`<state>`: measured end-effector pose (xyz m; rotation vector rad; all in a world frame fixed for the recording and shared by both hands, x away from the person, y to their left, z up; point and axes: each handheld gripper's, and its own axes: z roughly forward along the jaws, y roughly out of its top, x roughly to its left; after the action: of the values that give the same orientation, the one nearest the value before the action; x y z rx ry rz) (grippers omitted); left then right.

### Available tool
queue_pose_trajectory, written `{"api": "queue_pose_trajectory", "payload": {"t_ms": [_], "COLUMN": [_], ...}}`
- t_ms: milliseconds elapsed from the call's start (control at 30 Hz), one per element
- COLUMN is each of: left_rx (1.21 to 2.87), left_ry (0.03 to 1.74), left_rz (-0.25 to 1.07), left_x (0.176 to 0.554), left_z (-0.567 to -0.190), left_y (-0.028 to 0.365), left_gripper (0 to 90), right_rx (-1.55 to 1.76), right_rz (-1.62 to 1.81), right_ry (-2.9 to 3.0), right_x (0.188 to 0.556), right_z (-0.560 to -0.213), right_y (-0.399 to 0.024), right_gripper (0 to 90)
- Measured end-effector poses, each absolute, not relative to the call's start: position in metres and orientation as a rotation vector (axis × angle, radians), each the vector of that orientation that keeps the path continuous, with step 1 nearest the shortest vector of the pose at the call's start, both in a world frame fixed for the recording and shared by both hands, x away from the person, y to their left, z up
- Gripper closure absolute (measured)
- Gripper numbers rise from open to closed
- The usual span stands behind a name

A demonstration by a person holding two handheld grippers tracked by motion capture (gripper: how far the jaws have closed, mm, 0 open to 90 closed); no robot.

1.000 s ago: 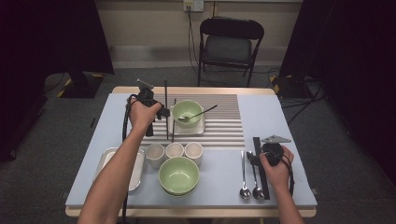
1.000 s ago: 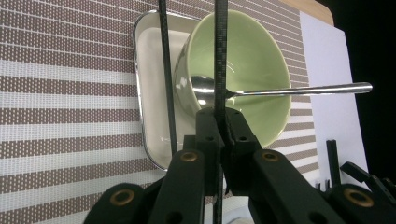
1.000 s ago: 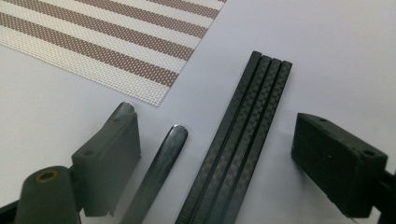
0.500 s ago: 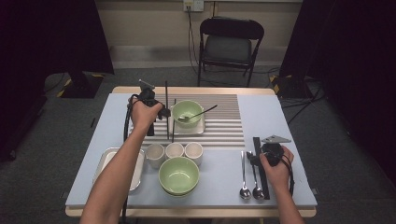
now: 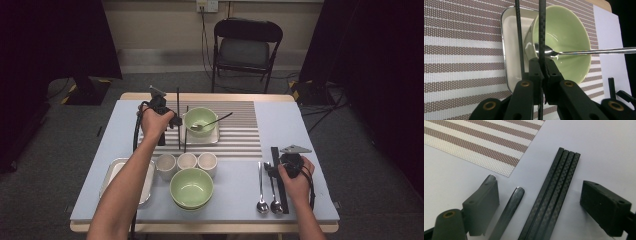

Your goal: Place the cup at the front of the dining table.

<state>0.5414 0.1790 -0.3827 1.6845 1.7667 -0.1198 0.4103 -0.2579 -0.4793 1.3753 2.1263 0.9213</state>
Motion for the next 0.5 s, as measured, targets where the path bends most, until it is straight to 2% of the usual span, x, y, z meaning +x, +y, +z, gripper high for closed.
{"api": "queue_pose_trajectory", "payload": {"t_ms": [500], "left_rx": [1.702], "left_ry": [1.782], "left_rz": [-0.102], "left_x": [0.5466], "left_z": [-0.3914], "left_y": [0.1734], "left_gripper": [86.3], "right_rx": [1.376], "right_rz": [0.922], "right_ry": [2.126], "right_x": [0.4103], "right_z": [-0.4794], "right_y": [-0.258], "right_gripper": [14.7]}}
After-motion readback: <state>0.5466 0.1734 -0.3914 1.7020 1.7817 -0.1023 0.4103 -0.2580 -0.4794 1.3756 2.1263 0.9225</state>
